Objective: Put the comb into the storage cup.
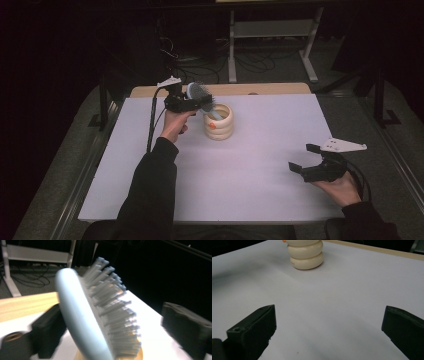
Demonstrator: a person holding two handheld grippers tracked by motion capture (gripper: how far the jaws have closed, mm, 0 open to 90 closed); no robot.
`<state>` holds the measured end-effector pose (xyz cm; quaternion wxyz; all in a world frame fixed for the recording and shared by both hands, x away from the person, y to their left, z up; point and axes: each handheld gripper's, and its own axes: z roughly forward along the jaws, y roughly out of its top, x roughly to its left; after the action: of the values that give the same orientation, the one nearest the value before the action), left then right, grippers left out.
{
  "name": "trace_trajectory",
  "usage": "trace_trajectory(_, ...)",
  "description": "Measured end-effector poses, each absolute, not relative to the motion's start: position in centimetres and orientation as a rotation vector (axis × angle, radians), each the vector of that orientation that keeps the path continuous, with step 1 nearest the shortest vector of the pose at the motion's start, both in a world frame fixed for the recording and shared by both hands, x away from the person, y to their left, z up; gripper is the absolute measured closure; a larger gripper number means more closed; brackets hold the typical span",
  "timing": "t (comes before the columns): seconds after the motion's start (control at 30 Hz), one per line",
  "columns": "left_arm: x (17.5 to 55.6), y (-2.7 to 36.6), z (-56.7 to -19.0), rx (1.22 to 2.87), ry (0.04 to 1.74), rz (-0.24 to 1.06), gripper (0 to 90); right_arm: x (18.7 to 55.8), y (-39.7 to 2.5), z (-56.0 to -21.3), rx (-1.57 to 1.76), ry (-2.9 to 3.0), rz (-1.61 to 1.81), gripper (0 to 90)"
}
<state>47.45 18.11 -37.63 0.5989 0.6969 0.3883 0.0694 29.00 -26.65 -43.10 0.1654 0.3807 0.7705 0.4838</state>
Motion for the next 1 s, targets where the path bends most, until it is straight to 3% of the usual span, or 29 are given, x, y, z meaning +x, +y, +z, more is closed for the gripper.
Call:
trace_trajectory(0.4, 46.4, 19.4, -37.0, 1.702, 0.813, 0.280, 0.0, 29.0, -26.7, -43.0, 1.095, 2.187, 1.389, 0.0)
trace_trajectory(1.0, 44.5, 22.7, -36.7, 1.689, 0.781, 0.297, 0.0, 29.0, -26.6, -43.2, 1.100, 2.205, 1.374, 0.0)
